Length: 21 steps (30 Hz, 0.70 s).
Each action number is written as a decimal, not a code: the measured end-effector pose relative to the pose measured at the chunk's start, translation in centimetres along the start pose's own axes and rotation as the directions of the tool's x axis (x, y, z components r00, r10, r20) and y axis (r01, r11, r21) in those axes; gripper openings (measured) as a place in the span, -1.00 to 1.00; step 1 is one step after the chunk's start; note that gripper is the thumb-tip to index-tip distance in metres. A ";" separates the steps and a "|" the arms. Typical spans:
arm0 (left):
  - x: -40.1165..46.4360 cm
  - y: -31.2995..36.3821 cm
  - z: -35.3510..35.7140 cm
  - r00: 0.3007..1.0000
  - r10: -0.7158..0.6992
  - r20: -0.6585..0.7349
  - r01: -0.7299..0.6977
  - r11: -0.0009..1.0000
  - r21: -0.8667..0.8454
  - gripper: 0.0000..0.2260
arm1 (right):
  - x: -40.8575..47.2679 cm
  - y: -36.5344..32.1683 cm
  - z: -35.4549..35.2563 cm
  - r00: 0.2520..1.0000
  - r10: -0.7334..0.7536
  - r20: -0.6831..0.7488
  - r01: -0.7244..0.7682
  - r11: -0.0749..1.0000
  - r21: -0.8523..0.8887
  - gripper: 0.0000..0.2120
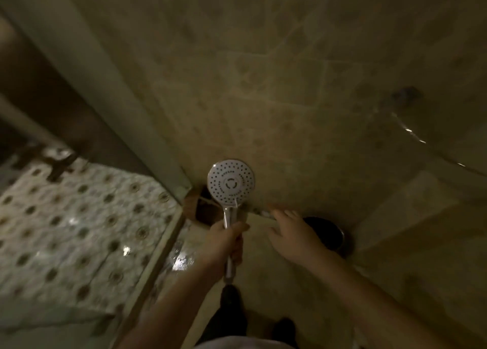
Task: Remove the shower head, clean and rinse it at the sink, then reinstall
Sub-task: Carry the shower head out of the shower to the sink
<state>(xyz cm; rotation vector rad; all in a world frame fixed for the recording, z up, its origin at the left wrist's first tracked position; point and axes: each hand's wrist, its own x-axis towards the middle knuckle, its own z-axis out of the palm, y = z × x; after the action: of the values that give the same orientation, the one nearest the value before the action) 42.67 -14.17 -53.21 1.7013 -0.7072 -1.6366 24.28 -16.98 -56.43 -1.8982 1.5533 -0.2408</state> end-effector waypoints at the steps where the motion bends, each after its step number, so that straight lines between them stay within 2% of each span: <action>1: -0.1 -0.1 -1.7 0.999 0.000 -0.048 -0.001 0.999 -0.040 -0.79 | 1.1 -1.5 0.5 0.998 -0.058 0.034 0.059 0.998 -0.031 -0.42; 5: -0.1 -0.9 -9.5 0.978 -0.005 -0.208 -0.037 0.979 -0.200 -0.77 | 5.4 -7.6 3.3 0.963 -0.216 0.163 0.224 0.974 -0.035 -0.34; 9: -0.1 -1.8 -17.9 0.948 -0.010 -0.317 -0.112 0.926 -0.362 -0.80 | 9.7 -14.0 7.4 0.908 -0.314 0.277 0.355 0.928 -0.112 -0.27; 14: 0.8 -2.4 -28.3 0.899 -0.086 -0.430 -0.166 0.841 -0.515 -0.77 | 14.7 -23.3 13.2 0.840 -0.371 0.395 0.462 0.871 -0.166 -0.25; 21: 2.1 -2.3 -40.7 0.835 -0.154 -0.528 -0.248 0.751 -0.611 -0.76 | 20.7 -36.7 20.8 0.722 -0.435 0.538 0.588 0.795 -0.146 -0.16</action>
<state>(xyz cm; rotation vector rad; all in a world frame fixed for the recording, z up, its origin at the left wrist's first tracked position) 83.20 -10.48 -56.55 1.4617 0.1305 -1.0540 70.45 -25.67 -55.95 -2.3885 0.7208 0.2498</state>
